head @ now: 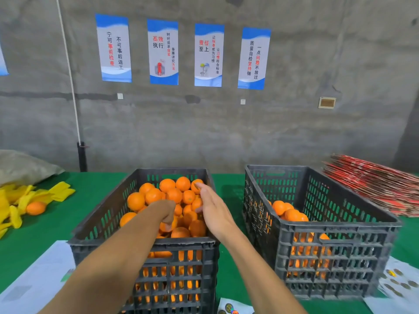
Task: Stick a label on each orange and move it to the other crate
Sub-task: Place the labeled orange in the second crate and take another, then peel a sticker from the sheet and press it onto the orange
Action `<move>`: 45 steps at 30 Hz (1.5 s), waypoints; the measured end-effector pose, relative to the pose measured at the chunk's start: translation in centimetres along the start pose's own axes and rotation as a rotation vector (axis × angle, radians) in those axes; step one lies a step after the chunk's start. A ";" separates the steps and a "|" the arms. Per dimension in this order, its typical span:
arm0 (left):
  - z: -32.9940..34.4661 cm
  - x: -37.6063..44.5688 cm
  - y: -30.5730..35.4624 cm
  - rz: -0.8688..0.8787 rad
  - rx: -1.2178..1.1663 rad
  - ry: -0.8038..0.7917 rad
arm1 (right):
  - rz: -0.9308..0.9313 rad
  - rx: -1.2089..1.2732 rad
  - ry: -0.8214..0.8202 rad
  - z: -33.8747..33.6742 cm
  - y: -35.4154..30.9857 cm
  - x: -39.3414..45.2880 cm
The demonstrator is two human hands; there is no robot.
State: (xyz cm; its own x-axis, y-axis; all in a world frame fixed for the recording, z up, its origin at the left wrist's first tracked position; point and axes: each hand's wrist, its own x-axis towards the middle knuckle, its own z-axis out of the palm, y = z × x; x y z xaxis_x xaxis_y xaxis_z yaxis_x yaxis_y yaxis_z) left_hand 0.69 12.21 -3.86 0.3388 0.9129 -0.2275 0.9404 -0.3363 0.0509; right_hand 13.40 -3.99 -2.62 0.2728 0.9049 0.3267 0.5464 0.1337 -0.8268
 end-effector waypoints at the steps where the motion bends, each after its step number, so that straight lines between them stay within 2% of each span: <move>1: -0.3 -0.4 -0.3 0.018 0.030 0.037 | 0.002 0.026 0.014 0.0 -0.1 0.0; 5: -1.7 -2.1 0.6 0.085 -0.263 0.282 | 0.065 0.211 0.084 -0.2 -0.7 -0.3; 7: -2.2 -3.2 1.5 0.133 -0.622 0.368 | 0.138 0.390 0.104 -0.7 -1.4 -0.5; 9: -2.3 -5.1 2.7 0.167 -1.099 0.391 | 0.203 0.596 0.124 -1.5 -2.0 -0.7; 11: -2.4 -7.1 3.6 0.198 -1.488 0.330 | 0.238 0.722 0.116 -2.5 -2.5 -1.0; 13: -2.4 -9.2 4.5 0.289 -1.773 0.209 | 0.237 0.814 0.101 -3.0 -2.6 -1.1; 16: -2.8 -12.2 5.8 0.429 -2.000 0.060 | 0.217 0.870 0.084 -3.5 -3.2 -1.7; 18: -3.1 -13.8 6.6 0.458 -2.090 0.008 | 0.187 0.876 0.090 -3.6 -3.7 -2.2; 23: -3.4 -16.0 7.9 0.479 -2.087 0.028 | 0.148 0.795 0.135 -4.6 -5.2 -4.2; 28: -2.7 -17.1 9.2 0.475 -1.993 0.216 | 0.077 0.665 0.188 -5.3 -6.0 -5.9; 33: -2.5 -17.6 10.0 0.517 -1.867 0.235 | -0.111 0.530 0.268 -6.2 -5.3 -7.1; 36: -2.6 -17.5 11.1 0.523 -1.776 0.240 | -0.115 0.461 0.352 -6.9 -4.4 -7.2; 39: -2.6 -17.7 12.6 0.521 -1.749 0.195 | -0.046 0.515 0.365 -8.3 -3.4 -7.1; 42: -2.7 -17.4 14.0 0.616 -1.718 0.054 | 0.028 0.624 0.352 -10.3 -2.2 -6.6; 45: -2.7 -16.8 15.4 0.649 -1.660 -0.081 | 0.045 0.622 0.395 -12.4 -0.7 -6.2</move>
State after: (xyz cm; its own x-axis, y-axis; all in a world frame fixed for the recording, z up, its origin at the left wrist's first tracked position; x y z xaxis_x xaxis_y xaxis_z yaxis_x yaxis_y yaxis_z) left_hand 9.51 -7.67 3.40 0.6772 0.7119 0.1862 -0.2724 0.0075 0.9621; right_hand 21.16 -14.70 1.67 0.6134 0.7174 0.3302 0.0103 0.4108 -0.9117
